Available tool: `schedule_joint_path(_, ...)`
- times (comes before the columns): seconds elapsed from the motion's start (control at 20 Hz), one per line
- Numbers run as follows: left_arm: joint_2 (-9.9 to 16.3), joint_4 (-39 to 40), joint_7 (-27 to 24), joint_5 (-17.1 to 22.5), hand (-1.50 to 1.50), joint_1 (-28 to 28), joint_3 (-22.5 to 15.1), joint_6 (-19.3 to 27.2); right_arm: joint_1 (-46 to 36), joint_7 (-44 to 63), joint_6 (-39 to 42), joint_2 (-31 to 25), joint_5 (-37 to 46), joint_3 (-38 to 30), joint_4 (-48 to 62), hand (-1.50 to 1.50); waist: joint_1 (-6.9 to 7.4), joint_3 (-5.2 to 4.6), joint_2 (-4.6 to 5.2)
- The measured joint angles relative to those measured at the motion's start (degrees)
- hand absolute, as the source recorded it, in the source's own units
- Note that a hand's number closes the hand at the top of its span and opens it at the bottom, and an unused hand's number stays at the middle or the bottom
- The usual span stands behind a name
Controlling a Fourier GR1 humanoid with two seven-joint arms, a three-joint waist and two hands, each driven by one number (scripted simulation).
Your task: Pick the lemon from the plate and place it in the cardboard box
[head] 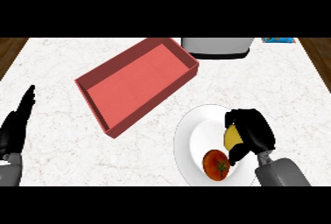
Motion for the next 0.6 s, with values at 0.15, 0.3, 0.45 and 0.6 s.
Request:
schedule_joint_path(0.15,-0.55,0.11,-0.23,-0.41,0.0,0.06,-0.08,0.34,0.93,1.26,-2.77,-0.14,2.61,-0.17,-3.22,1.5,-0.13,0.08,-0.01)
schedule_joint_path(0.3,-0.57,-0.6,-0.73,-0.37,0.0,1.3,0.4,-0.08,-0.67,3.91,-1.7,1.22,3.71,-1.48,-3.81,1.5,0.09,0.28,0.13)
schedule_joint_path(0.45,-0.31,-0.77,-0.33,-0.2,0.0,0.85,0.62,-0.85,-3.49,7.91,3.58,3.6,2.73,-2.79,-3.49,1.5,0.19,0.39,0.23)
schedule_joint_path(0.6,-0.97,-1.53,0.1,-0.59,0.0,1.15,0.46,-0.73,-6.74,12.26,7.78,5.28,3.06,-4.13,-4.65,1.5,0.24,0.45,0.27)
